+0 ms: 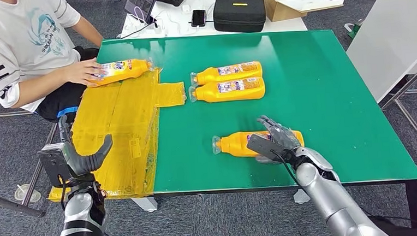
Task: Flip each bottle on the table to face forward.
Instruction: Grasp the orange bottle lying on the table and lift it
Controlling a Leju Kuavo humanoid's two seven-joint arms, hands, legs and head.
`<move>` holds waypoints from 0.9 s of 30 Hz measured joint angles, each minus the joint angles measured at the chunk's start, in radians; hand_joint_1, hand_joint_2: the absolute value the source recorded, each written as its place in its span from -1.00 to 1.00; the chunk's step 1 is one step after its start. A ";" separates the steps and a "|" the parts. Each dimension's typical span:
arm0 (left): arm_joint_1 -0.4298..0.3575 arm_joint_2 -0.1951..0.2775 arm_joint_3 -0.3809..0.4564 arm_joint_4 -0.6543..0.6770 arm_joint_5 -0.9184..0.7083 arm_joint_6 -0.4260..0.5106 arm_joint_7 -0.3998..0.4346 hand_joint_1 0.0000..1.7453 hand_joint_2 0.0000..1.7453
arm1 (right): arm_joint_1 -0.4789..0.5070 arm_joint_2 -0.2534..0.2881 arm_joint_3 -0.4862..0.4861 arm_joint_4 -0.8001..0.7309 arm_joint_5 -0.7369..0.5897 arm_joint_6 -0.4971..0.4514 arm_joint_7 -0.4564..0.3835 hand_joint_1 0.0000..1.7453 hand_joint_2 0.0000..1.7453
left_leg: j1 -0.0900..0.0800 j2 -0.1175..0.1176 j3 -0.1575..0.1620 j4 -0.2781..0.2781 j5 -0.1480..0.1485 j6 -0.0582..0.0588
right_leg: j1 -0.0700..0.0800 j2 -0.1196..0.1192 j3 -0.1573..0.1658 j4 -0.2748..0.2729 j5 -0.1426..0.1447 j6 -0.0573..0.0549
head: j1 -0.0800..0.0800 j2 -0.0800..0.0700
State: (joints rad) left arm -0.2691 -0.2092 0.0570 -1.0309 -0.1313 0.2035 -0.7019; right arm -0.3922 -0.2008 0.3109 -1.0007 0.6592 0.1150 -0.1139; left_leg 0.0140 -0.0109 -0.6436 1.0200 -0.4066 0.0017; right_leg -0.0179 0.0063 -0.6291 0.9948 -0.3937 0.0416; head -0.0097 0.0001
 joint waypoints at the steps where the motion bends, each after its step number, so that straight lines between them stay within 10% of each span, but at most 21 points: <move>1: -0.003 0.001 -0.001 0.006 0.000 -0.001 0.000 -1.00 1.00 | -0.008 -0.007 0.006 0.005 -0.004 0.017 -0.001 -1.00 1.00 | 0.000 0.000 0.000 0.000 0.000 0.000 | 0.000 0.000 0.000 0.000 0.000 0.000 | 0.000 0.000; 11: -0.034 0.003 0.000 0.070 0.027 -0.047 0.000 -1.00 1.00 | -0.095 -0.101 0.097 0.049 -0.032 0.177 0.021 -0.93 1.00 | 0.000 -0.001 0.001 0.000 0.000 0.001 | 0.000 0.000 0.001 0.000 0.000 0.001 | 0.000 0.000; 18: -0.051 0.001 0.005 0.119 0.063 -0.089 0.000 -1.00 1.00 | -0.176 -0.256 0.237 0.044 -0.095 0.358 0.109 0.66 1.00 | -0.002 -0.004 -0.001 0.000 0.001 0.002 | -0.003 -0.001 0.001 0.000 0.002 0.003 | 0.000 0.000; 27: -0.066 -0.008 0.007 0.159 0.072 -0.100 0.000 -1.00 1.00 | -0.222 -0.316 0.366 0.042 -0.092 0.380 0.131 0.88 1.00 | -0.002 -0.004 -0.001 0.000 0.001 0.002 | -0.002 -0.001 0.000 0.000 0.002 0.003 | 0.000 0.000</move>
State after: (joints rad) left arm -0.3351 -0.2171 0.0639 -0.8720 -0.0591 0.1031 -0.7015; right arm -0.6141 -0.5170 0.6774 -0.9583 0.5676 0.4952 0.0169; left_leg 0.0119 -0.0152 -0.6442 1.0202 -0.4054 0.0037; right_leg -0.0203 0.0058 -0.6287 0.9948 -0.3920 0.0444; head -0.0100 0.0001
